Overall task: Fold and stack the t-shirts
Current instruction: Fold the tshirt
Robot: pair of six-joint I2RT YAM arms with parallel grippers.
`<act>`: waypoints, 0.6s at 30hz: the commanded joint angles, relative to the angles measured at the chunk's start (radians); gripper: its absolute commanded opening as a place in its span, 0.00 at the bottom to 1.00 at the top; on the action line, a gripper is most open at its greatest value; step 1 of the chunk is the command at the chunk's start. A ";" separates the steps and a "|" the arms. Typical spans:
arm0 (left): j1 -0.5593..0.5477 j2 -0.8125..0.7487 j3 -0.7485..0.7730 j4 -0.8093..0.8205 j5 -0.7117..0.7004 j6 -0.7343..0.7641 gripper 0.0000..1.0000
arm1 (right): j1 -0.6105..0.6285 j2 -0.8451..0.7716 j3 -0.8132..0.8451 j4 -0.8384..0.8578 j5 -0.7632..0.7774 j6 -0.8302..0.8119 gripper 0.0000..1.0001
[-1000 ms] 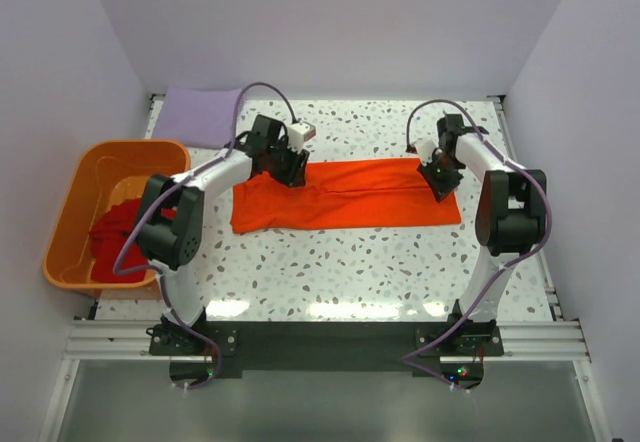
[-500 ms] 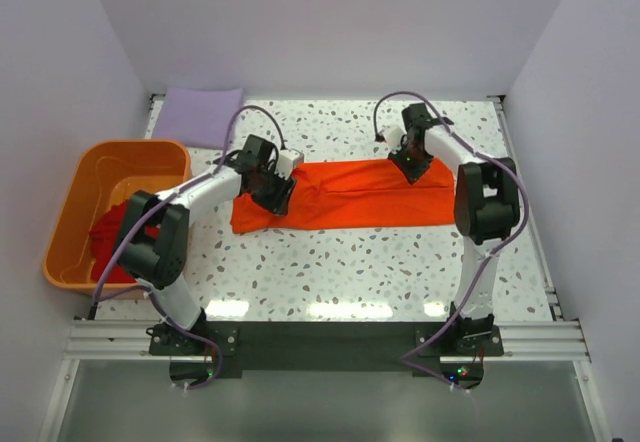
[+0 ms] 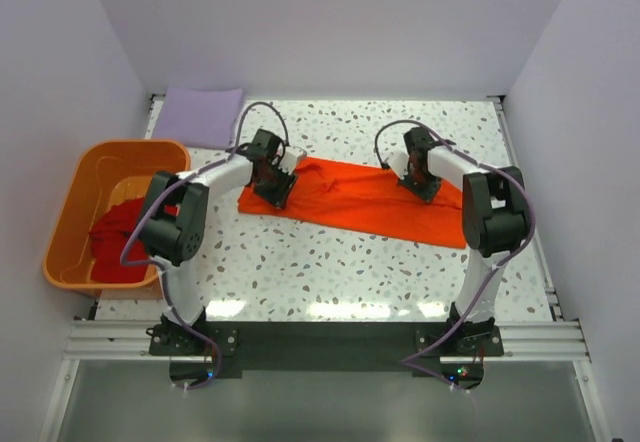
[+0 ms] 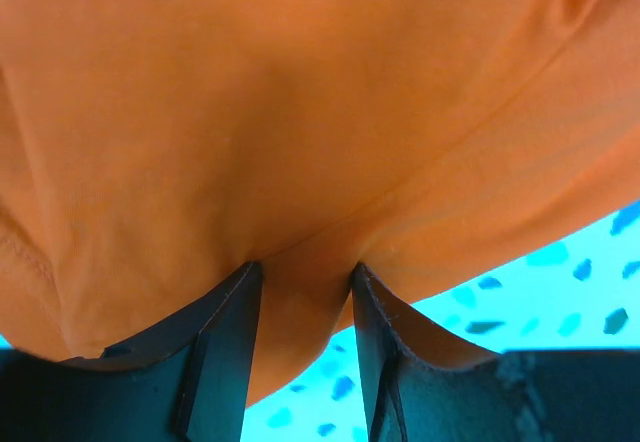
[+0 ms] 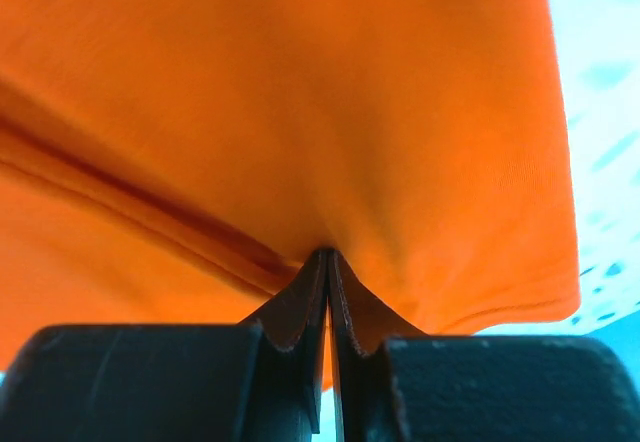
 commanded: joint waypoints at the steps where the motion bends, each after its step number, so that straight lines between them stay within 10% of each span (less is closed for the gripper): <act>1: 0.048 0.167 0.117 -0.006 -0.067 0.092 0.47 | -0.010 -0.071 -0.144 -0.098 -0.007 -0.027 0.07; 9: 0.115 0.401 0.699 -0.123 0.184 0.238 0.56 | 0.010 -0.299 -0.221 -0.279 -0.269 0.008 0.11; 18: 0.223 0.299 0.707 -0.040 0.250 0.065 0.57 | 0.022 -0.369 -0.095 -0.375 -0.370 0.049 0.13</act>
